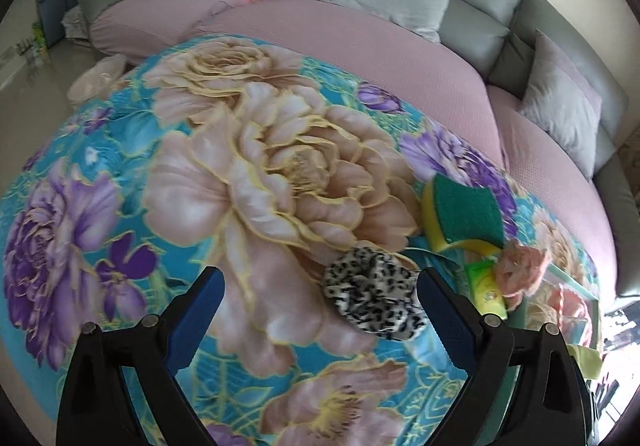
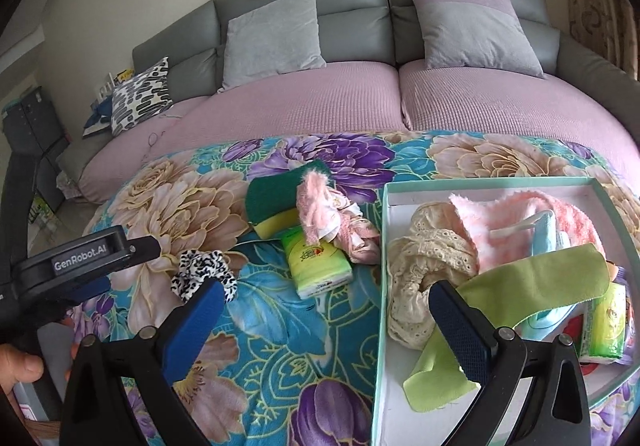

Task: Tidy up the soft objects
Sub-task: 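Move both tools back toward the scrunchie and pink item beside the tray, then grasp the leopard scrunchie with the left tool while the right tool grasps the pink fluffy item, then lift and carry the scrunchie and pink item over the white tray, then open the left tool while the right tool releases the pink item into the tray, then move both tools back toward the sponge and tissue pack on the bed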

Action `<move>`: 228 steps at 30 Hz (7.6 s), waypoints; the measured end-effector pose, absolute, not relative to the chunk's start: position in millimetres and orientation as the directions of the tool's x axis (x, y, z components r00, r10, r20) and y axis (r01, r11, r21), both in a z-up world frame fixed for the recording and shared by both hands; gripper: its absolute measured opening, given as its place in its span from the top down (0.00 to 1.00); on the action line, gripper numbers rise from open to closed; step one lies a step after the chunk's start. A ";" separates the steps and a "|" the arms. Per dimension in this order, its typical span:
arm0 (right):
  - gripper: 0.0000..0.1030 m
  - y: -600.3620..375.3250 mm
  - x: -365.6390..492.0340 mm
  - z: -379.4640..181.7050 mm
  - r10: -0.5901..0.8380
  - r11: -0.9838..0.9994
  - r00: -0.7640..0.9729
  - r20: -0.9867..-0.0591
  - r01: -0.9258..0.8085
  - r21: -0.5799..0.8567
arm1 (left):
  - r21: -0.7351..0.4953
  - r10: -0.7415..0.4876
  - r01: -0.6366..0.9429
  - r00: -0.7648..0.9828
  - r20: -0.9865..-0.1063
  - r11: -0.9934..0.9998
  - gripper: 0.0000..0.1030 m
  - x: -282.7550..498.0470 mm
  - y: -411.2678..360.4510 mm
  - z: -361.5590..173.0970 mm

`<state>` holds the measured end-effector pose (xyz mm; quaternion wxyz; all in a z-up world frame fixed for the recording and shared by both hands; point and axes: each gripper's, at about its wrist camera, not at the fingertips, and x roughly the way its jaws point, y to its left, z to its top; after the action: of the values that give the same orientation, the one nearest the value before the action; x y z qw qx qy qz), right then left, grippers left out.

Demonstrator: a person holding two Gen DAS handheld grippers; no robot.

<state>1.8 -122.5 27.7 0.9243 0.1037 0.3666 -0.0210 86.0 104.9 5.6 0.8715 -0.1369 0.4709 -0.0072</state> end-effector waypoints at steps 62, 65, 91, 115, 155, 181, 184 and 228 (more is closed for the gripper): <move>0.93 -134.9 36.4 32.9 0.145 0.957 0.818 -0.557 0.026 0.287 | -0.309 -0.298 0.053 0.461 -0.836 0.950 0.74 92.9 53.3 -22.3; 0.93 -138.8 25.8 49.9 0.134 0.957 0.847 -0.515 0.023 0.288 | -0.307 -0.295 0.060 0.503 -0.813 0.950 0.75 88.7 57.8 -8.5; 0.93 -255.8 -99.7 129.8 -0.250 0.904 0.886 -0.389 0.358 0.235 | -0.250 -0.419 0.346 0.606 -0.676 0.904 0.75 40.4 -14.8 68.7; 0.93 -342.6 -85.9 64.3 -0.315 0.802 0.777 -0.545 0.525 0.285 | -0.235 -0.496 0.495 0.501 -0.709 0.836 0.75 47.6 -129.4 25.0; 0.04 -342.5 -75.6 44.3 -0.358 0.781 0.589 -0.725 0.615 0.113 | -0.142 -0.360 0.393 0.561 -0.746 0.908 0.03 62.9 -122.9 32.2; 0.00 -264.4 -48.5 80.4 -0.257 0.891 0.706 -0.659 0.438 0.122 | 0.014 -0.011 0.034 0.630 -0.776 0.999 0.03 94.6 -2.1 45.8; 0.00 -240.2 -40.0 83.2 -0.223 0.917 0.727 -0.649 0.382 0.113 | 0.023 0.022 -0.006 0.628 -0.778 1.000 0.03 95.0 14.8 47.6; 0.25 -107.2 69.0 -4.9 0.090 0.994 0.661 -0.745 -0.009 0.111 | -0.070 -0.022 -0.089 0.454 -0.891 0.994 0.03 146.6 74.6 -36.9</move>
<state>69.0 -107.2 -4.9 0.9100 0.0488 0.4109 0.0272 146.6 74.6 -36.9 0.8509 -0.0530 0.5223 0.0197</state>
